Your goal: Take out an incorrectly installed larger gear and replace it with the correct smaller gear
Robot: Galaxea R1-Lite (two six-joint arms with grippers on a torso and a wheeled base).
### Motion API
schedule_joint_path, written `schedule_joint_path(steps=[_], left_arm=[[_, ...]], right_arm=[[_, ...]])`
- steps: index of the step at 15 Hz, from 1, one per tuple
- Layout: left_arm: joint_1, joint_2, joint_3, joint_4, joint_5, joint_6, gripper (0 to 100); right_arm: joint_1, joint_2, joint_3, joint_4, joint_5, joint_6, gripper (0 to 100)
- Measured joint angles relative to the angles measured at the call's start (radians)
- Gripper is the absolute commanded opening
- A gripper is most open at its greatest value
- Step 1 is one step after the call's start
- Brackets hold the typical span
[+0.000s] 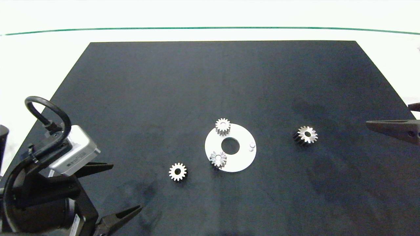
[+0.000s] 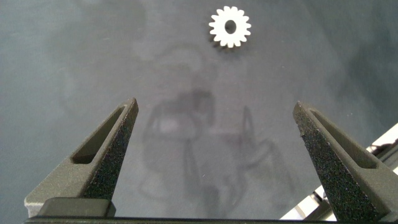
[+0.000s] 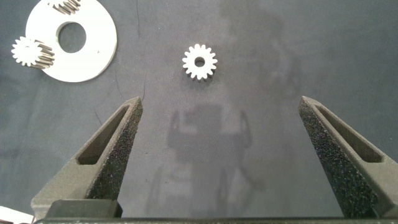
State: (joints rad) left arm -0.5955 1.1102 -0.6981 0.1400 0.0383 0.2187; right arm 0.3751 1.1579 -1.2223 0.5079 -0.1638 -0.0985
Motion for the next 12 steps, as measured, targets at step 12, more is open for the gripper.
schedule_joint_path(steps=[12], left_arm=[[-0.117, 0.22, 0.015, -0.244, 0.017, 0.03, 100]], right_arm=[[0.001, -0.064, 0.017, 0.022, 0.002, 0.001, 100]])
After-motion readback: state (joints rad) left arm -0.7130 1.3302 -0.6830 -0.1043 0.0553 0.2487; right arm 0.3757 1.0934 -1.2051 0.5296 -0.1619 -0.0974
